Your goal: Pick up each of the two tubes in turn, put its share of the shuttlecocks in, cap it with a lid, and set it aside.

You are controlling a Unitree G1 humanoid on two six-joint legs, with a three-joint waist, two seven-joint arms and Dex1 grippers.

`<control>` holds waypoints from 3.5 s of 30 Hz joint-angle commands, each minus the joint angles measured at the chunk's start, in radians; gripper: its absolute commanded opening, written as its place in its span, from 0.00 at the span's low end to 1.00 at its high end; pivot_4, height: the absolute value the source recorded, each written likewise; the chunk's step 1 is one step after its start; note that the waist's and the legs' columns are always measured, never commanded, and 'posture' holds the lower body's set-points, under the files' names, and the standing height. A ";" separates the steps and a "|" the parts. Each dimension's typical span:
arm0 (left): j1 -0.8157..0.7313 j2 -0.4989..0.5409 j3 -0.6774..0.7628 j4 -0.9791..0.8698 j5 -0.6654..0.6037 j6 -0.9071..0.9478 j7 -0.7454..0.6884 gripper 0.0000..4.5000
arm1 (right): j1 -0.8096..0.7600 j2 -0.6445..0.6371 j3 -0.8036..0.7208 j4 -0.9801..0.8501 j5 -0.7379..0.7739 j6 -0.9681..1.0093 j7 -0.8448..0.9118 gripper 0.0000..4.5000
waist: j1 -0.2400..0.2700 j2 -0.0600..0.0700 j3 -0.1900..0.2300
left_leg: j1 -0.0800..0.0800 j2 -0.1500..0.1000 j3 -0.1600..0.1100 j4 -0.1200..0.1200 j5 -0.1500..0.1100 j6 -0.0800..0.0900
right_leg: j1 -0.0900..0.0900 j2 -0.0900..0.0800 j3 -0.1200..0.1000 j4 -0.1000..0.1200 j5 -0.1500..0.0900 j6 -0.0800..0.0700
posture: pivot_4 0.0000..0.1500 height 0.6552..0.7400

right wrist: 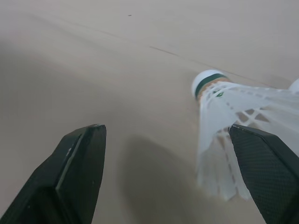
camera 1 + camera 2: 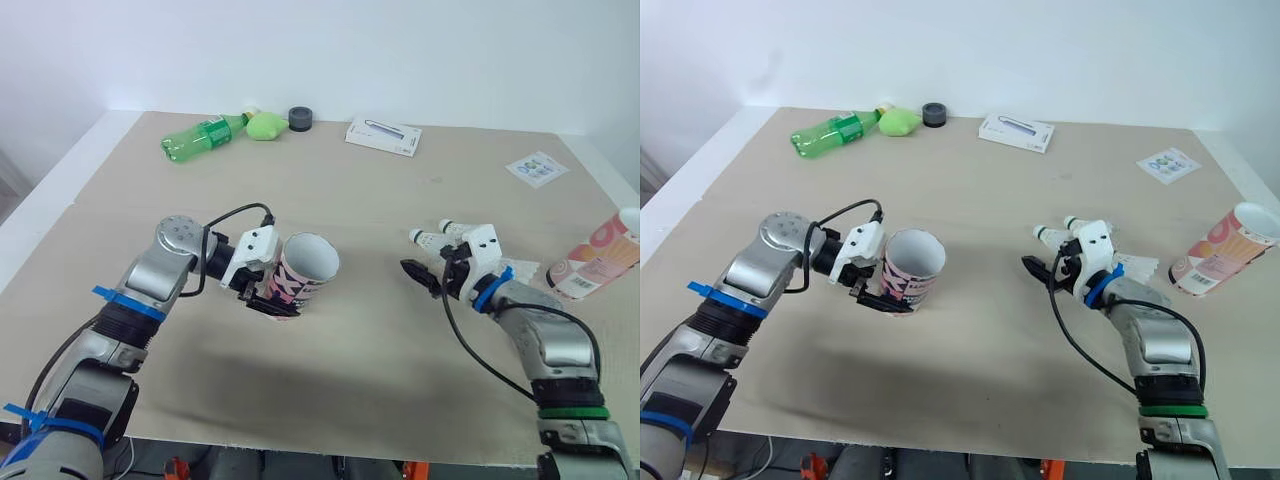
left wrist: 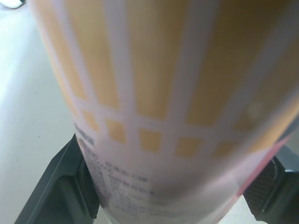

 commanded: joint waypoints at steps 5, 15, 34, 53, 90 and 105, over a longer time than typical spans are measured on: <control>-0.041 0.026 0.007 -0.021 0.004 0.027 -0.029 0.75 | -0.019 0.016 -0.016 0.005 0.001 -0.053 0.027 0.24 | -0.001 0.000 0.000 | 0.000 0.000 0.000 0.000 0.000 0.000 | 0.000 0.000 0.000 0.001 0.000 0.000 | 1.00 0.87; -0.091 0.146 -0.072 -0.038 -0.032 0.079 -0.118 0.75 | 0.099 -0.040 -0.014 -0.271 0.114 -0.012 0.205 0.01 | 0.000 0.002 0.001 | 0.000 0.000 -0.001 -0.001 0.000 0.001 | -0.001 0.001 0.000 0.001 -0.001 -0.001 | 1.00 0.87; -0.190 0.029 -0.187 0.130 0.006 -0.040 -0.118 0.75 | 0.059 -0.435 -0.043 -0.834 0.217 0.087 0.318 0.01 | 0.017 0.003 0.001 | -0.001 -0.003 -0.001 0.005 0.000 0.002 | 0.002 -0.004 -0.001 0.001 -0.003 0.002 | 1.00 0.87; -0.209 0.001 -0.198 0.121 -0.004 0.001 -0.118 0.75 | -0.241 -0.348 0.226 -0.718 0.102 0.079 0.379 0.83 | 0.027 0.003 0.001 | -0.004 -0.005 -0.001 0.005 0.001 0.003 | 0.000 -0.007 -0.002 0.000 -0.001 0.004 | 1.00 0.87; -0.256 -0.159 -0.196 0.298 0.108 -0.036 -0.077 0.75 | 0.513 -0.356 -0.451 -0.236 0.017 0.022 0.284 0.97 | 0.028 0.008 -0.002 | -0.002 -0.015 -0.009 0.009 0.002 0.006 | 0.009 -0.015 -0.010 0.000 -0.004 0.011 | 1.00 0.87; -0.238 -0.176 -0.158 0.264 0.128 -0.007 -0.075 0.75 | 0.231 -0.345 -0.284 0.120 -0.006 -0.017 0.272 0.97 | 0.024 0.009 -0.003 | 0.002 -0.025 -0.010 0.008 0.007 0.012 | 0.016 -0.021 -0.004 -0.001 -0.005 0.014 | 1.00 0.87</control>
